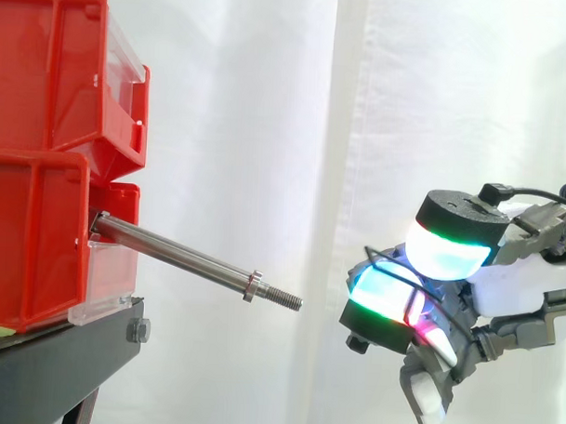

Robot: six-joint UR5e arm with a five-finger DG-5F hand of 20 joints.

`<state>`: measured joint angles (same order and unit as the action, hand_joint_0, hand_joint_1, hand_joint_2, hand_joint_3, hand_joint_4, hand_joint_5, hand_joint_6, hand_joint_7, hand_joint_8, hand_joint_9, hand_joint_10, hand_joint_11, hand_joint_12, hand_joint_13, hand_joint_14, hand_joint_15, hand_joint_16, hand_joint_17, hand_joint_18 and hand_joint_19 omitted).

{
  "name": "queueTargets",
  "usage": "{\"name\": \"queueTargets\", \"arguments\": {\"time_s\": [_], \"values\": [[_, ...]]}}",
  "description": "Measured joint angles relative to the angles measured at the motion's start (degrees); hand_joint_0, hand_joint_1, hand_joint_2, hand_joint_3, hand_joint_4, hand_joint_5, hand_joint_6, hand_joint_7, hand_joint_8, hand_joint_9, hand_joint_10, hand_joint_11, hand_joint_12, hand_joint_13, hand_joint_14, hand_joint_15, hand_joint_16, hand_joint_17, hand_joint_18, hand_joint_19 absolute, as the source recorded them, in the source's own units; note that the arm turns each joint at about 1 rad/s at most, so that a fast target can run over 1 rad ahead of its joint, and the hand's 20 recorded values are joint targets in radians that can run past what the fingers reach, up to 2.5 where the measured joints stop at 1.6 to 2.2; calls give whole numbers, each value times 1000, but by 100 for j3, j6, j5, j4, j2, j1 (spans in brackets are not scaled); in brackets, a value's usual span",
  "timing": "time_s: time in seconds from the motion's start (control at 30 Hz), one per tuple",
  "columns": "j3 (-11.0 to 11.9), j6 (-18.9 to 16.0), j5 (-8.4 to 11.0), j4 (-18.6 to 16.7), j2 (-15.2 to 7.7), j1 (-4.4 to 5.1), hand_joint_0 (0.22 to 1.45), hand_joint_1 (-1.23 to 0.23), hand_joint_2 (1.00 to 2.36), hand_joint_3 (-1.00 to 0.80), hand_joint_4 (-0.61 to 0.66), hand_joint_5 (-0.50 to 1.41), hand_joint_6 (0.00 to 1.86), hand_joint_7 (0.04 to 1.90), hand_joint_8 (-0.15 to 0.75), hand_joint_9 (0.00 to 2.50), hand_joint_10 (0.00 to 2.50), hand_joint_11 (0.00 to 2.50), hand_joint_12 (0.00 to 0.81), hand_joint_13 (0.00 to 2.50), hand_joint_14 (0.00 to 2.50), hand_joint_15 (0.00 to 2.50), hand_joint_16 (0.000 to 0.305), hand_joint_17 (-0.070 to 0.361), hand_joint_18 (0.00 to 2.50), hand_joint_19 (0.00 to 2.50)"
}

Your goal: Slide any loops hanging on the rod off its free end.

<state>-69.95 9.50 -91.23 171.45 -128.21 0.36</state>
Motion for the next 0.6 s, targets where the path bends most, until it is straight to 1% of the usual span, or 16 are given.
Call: {"name": "queueTargets", "arguments": {"time_s": [0.1,0.13,0.17,0.23,0.47,0.6], "values": [[31,0,0,18,-1,-6,615,-670,1000,-500,174,-160,892,970,274,1048,16,489,352,910,18,424,56,126,720,516],[50,0,0,41,-1,-7,603,-620,1000,-500,173,-157,889,980,276,1052,16,491,353,912,19,422,56,126,720,511],[66,0,0,68,-1,-7,603,-620,1000,-500,173,-157,889,980,276,1052,16,491,353,912,19,422,56,126,720,511],[99,1,-2,149,-1,-8,587,-550,1000,-500,174,-153,884,974,278,1063,18,494,358,917,18,428,57,128,722,517],[136,1,-8,267,-2,-10,598,-533,1006,-442,163,-146,877,1008,280,1070,18,487,360,917,18,422,57,127,716,524],[137,1,-6,273,-2,-11,607,-595,1017,-324,159,-140,882,1049,286,1073,17,500,362,914,20,425,57,127,712,523]]}}
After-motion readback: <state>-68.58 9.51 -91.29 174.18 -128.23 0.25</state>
